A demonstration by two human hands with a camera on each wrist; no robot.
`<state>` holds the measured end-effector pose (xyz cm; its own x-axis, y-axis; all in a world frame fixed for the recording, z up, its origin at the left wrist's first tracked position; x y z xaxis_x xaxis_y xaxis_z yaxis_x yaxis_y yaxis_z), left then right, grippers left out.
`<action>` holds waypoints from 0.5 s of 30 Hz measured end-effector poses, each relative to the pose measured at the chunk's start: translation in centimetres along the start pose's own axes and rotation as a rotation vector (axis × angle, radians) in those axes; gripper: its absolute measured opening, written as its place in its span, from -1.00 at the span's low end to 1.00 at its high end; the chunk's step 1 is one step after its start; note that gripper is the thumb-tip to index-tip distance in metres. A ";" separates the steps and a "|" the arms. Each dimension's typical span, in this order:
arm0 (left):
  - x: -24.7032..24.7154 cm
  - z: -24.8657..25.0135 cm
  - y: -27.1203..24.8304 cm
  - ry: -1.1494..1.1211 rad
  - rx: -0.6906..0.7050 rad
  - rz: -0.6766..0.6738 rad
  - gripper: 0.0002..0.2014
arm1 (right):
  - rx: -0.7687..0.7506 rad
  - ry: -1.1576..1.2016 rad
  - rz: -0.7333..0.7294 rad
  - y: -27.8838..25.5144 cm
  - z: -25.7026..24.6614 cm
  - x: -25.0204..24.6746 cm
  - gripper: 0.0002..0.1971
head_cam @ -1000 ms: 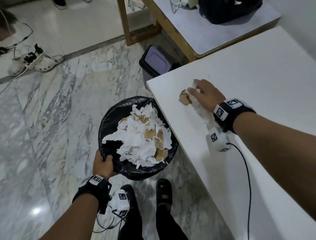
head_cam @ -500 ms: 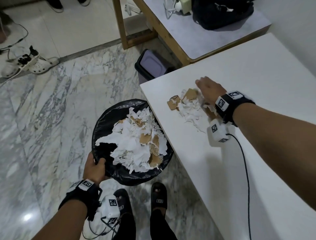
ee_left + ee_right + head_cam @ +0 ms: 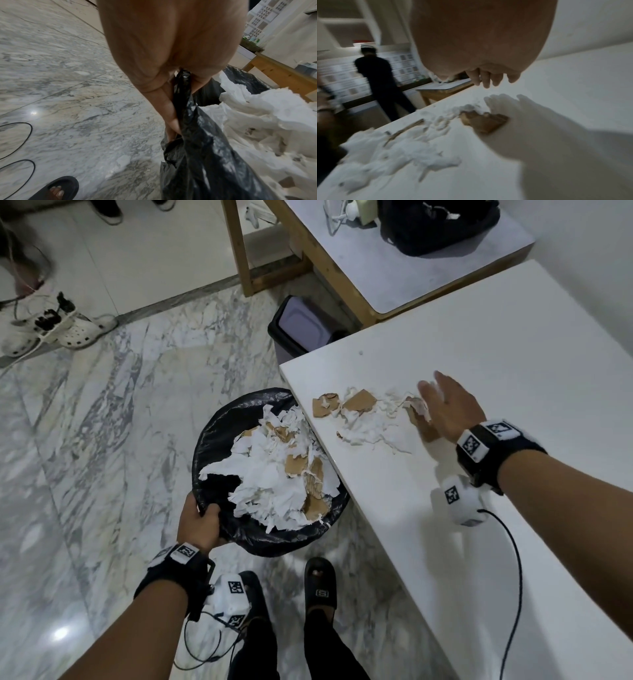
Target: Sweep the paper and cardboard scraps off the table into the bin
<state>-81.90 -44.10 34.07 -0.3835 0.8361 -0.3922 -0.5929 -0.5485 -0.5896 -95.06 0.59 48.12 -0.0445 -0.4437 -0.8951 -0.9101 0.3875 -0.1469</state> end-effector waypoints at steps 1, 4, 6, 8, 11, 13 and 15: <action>0.1 0.0 0.0 0.001 0.001 -0.004 -0.66 | 0.067 0.004 -0.016 0.0 1.1 0.4 -0.25; 0.3 -0.2 0.1 0.010 0.001 -0.012 -0.66 | 0.129 0.093 0.002 -1.6 1.7 2.2 -0.20; 0.3 -0.2 0.1 0.036 0.005 -0.012 -0.64 | 0.089 0.220 0.030 -3.3 -0.2 3.9 -0.24; 0.3 0.1 0.0 0.043 0.010 -0.017 -0.64 | 0.036 0.309 0.018 -4.9 -2.6 5.3 -0.26; 0.1 0.5 -0.2 0.055 0.016 -0.015 -0.66 | 0.003 0.321 0.000 -5.4 -4.2 5.9 -0.30; 0.0 0.6 -0.2 0.051 0.019 -0.015 -0.67 | 0.019 0.318 0.076 -4.9 -4.1 4.6 -0.36; -0.1 0.6 0.0 0.045 0.015 -0.017 -0.66 | 0.043 0.295 0.145 -3.6 -3.4 2.9 -0.40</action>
<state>-82.29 -44.19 34.52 -0.3415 0.8441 -0.4134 -0.6098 -0.5337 -0.5859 -93.29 -4.81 47.48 -0.2950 -0.5941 -0.7483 -0.8677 0.4944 -0.0504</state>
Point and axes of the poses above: each hand's wrist, its own y-axis towards the middle knuckle, its own x-axis out of the palm, z = x × y, the point moved 3 cm from there along y, towards the middle knuckle, and after that the axes turned 11 degrees about z, right-handed, at the moved point
